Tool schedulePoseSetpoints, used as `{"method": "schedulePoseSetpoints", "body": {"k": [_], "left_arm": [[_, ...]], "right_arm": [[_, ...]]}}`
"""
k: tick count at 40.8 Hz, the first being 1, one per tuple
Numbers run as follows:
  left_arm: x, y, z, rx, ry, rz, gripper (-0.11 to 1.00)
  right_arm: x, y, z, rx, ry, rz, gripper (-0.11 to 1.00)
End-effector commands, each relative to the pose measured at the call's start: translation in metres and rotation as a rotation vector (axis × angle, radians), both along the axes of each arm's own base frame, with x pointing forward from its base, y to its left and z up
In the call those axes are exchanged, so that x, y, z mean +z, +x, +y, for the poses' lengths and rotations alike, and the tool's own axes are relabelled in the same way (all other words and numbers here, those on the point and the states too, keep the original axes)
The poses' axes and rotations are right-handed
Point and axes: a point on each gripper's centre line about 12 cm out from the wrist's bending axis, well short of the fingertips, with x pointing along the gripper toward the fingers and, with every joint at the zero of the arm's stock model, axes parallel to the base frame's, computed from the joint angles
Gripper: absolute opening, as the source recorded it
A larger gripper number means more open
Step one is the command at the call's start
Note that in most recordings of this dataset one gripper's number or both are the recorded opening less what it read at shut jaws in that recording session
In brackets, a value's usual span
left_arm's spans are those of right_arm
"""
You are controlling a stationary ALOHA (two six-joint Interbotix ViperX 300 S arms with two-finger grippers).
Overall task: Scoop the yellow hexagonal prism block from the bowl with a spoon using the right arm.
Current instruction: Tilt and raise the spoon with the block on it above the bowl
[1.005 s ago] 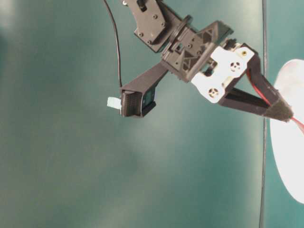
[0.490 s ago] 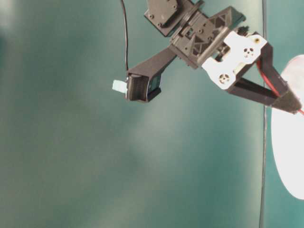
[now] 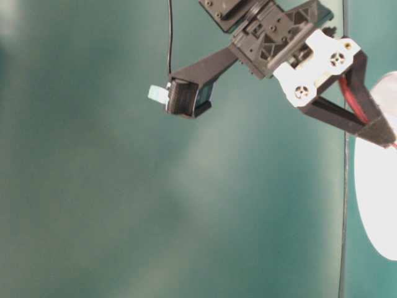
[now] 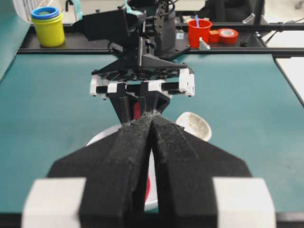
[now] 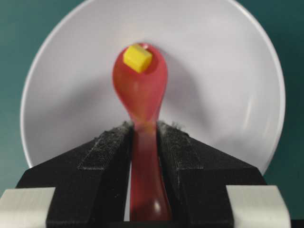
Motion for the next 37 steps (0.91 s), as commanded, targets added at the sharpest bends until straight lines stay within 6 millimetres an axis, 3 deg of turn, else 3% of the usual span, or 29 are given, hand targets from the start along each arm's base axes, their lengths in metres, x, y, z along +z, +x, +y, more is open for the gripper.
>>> {"method": "schedulePoseSetpoints", "body": {"k": [1, 37], "left_arm": [[0.010, 0.002, 0.000, -0.002, 0.003, -0.025, -0.01], [0.012, 0.000, 0.000, -0.002, 0.003, -0.034, -0.01]], "right_arm": [[0.019, 0.000, 0.000, -0.009, -0.010, -0.080, 0.23], [0.042, -0.039, 0.003, -0.064, -0.038, -0.330, 0.23]]}}
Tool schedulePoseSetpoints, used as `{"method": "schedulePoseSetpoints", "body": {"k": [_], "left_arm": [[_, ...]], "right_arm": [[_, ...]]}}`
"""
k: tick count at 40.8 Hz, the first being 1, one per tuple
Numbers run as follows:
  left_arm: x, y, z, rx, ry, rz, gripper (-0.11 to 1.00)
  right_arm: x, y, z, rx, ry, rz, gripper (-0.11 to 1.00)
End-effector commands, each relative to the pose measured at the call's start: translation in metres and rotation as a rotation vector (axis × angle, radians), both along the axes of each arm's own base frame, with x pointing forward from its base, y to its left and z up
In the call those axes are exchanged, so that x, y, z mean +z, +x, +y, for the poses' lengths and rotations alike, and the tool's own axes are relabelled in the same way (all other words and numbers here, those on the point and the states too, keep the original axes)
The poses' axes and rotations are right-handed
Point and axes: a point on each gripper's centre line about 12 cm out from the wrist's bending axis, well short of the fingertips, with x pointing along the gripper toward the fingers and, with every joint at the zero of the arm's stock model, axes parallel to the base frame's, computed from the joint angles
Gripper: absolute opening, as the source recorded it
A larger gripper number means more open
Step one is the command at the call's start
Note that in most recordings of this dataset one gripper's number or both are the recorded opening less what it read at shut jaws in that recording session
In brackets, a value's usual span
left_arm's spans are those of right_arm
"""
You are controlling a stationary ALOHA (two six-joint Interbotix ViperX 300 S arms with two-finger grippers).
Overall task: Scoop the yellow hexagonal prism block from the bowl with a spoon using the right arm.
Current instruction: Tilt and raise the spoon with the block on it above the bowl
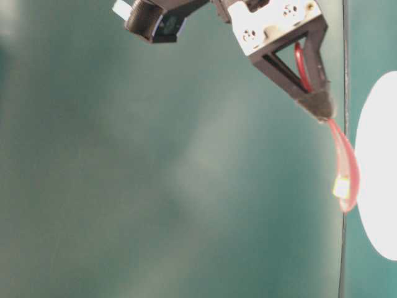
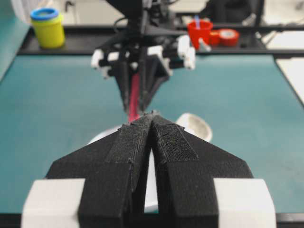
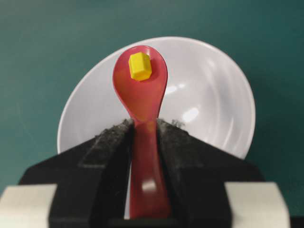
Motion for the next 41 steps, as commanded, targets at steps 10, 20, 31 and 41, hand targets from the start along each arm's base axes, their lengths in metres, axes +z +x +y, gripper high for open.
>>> {"method": "schedulePoseSetpoints", "body": {"k": [10, 20, 31, 41], "left_arm": [[0.011, 0.001, 0.000, -0.002, 0.002, -0.031, -0.01], [0.010, 0.000, 0.000, -0.002, 0.002, -0.018, -0.01], [0.009, 0.001, 0.000, -0.002, 0.003, -0.006, -0.01], [0.009, 0.001, 0.000, -0.002, 0.003, -0.009, -0.01]], "right_arm": [[0.041, -0.007, 0.001, 0.011, -0.020, -0.113, 0.23], [0.062, -0.016, -0.001, 0.016, -0.029, -0.152, 0.23], [0.067, -0.015, -0.002, 0.015, -0.037, -0.164, 0.23], [0.066, -0.015, -0.002, 0.016, -0.036, -0.162, 0.23]]}}
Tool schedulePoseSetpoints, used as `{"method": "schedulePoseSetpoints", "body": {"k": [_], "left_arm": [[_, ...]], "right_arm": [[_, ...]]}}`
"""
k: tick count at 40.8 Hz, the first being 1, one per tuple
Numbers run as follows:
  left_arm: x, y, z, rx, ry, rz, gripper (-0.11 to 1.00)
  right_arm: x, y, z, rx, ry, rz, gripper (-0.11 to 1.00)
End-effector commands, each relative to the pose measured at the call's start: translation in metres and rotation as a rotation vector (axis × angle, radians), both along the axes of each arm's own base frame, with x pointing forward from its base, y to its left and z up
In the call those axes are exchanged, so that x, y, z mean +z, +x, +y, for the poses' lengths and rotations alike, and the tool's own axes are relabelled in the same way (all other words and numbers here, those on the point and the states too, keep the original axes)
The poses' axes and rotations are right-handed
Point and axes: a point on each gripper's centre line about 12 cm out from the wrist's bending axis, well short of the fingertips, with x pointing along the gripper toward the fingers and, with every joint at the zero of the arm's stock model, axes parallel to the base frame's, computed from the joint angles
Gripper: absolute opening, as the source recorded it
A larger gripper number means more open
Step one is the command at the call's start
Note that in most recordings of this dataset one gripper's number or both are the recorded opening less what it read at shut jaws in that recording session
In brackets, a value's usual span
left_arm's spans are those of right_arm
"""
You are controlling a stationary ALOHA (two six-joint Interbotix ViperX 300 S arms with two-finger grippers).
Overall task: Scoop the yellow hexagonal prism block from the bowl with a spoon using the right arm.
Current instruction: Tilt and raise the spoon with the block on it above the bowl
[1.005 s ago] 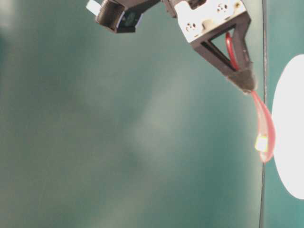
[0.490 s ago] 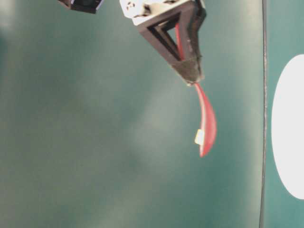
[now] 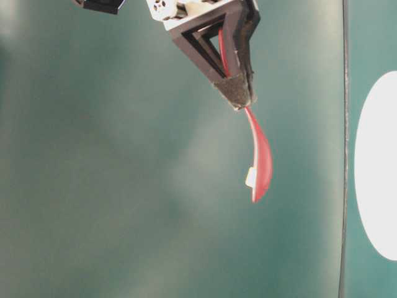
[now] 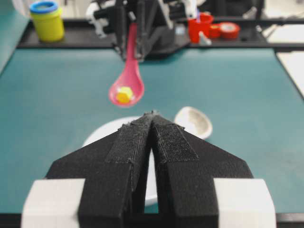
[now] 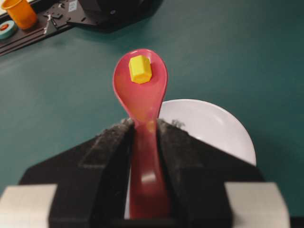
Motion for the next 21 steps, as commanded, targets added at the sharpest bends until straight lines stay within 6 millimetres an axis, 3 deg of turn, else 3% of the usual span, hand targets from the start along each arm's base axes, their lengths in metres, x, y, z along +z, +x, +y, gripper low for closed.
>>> {"method": "schedulePoseSetpoints", "body": {"k": [1, 21], "left_arm": [[0.0107, 0.0022, -0.0003, -0.002, 0.000, -0.029, -0.01], [0.0146, 0.0006, -0.0004, -0.002, -0.002, -0.052, -0.01]], "right_arm": [[0.0119, 0.0023, -0.0001, 0.001, -0.007, -0.038, 0.23], [0.0145, 0.0030, -0.0052, -0.010, -0.028, -0.040, 0.23]]}}
